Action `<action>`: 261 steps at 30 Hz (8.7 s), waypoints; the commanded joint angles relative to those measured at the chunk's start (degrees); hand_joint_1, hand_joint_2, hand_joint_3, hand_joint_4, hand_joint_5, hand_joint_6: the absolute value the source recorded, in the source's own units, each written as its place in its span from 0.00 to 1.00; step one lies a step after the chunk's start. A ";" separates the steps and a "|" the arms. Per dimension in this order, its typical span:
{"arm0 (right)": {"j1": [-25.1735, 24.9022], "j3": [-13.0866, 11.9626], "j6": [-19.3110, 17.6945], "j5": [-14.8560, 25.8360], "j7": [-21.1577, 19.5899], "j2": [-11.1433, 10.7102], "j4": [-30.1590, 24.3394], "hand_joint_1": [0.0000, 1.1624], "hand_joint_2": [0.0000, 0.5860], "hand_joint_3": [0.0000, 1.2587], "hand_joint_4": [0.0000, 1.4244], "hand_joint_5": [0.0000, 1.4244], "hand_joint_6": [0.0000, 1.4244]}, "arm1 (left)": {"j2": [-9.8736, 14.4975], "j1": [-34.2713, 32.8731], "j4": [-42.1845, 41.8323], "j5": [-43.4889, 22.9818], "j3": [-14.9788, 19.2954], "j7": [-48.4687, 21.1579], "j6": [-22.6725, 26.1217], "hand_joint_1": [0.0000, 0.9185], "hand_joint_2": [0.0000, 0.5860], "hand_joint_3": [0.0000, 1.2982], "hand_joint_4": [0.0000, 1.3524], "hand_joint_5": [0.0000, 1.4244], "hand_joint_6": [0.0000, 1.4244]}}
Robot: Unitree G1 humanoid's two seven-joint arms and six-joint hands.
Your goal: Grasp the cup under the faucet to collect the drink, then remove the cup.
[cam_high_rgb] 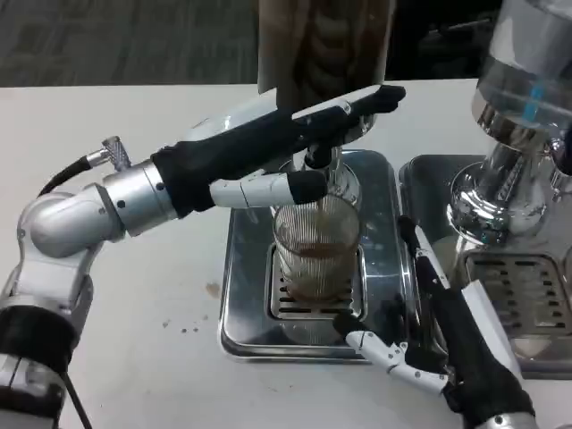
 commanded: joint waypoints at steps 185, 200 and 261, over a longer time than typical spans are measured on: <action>-20.08 -1.00 -3.54 3.82 0.92 2.57 21.39 0.55 0.35 0.00 0.00 0.00 0.00 | 5.38 31.45 -26.02 -10.05 18.49 1.77 19.83 0.00 0.15 0.10 0.02 0.01 0.00; -24.78 -2.53 -11.19 7.10 1.16 3.88 31.95 0.54 0.34 0.00 0.00 0.00 0.00 | 5.76 31.78 -25.22 -9.39 18.72 1.75 20.75 0.00 0.17 0.11 0.02 0.02 0.00; -27.16 0.74 -13.04 1.50 -5.69 4.77 38.70 0.67 0.31 0.22 0.20 0.24 0.28 | 6.65 30.58 -20.11 -8.78 18.66 2.74 22.28 0.00 0.21 0.16 0.07 0.06 0.04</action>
